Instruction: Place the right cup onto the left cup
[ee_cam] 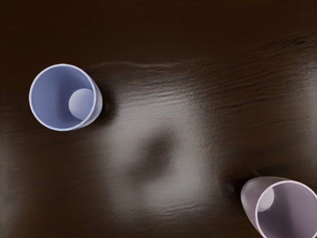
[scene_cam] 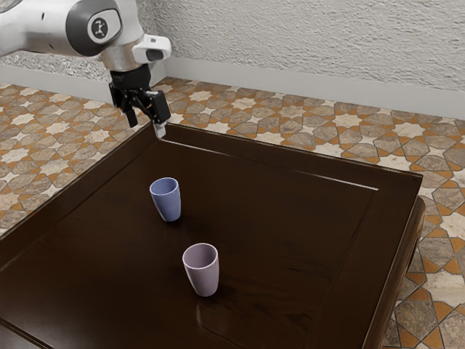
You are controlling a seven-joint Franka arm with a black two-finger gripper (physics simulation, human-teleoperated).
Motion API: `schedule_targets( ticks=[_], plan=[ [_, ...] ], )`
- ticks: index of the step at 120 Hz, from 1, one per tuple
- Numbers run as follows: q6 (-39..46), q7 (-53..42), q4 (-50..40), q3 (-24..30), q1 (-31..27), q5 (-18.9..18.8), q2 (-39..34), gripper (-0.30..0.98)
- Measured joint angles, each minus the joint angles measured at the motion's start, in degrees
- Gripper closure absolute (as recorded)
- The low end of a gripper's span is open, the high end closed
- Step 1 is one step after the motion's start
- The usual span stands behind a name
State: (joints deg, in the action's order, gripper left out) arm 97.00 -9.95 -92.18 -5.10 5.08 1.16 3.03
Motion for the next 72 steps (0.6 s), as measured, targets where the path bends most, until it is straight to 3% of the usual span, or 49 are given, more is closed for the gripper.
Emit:
schedule_targets(
  ticks=[26, 47, 72],
  plan=[
    [0.65, -0.03, -1.91, 0.78, -0.91, 0.39, -0.57, 0.00],
    [4.57, 0.45, -14.45, 5.08, -3.37, 1.03, -6.74, 0.00],
    [13.25, 2.10, -27.15, 9.59, 0.51, 1.32, -9.30, 0.00]
  ],
)
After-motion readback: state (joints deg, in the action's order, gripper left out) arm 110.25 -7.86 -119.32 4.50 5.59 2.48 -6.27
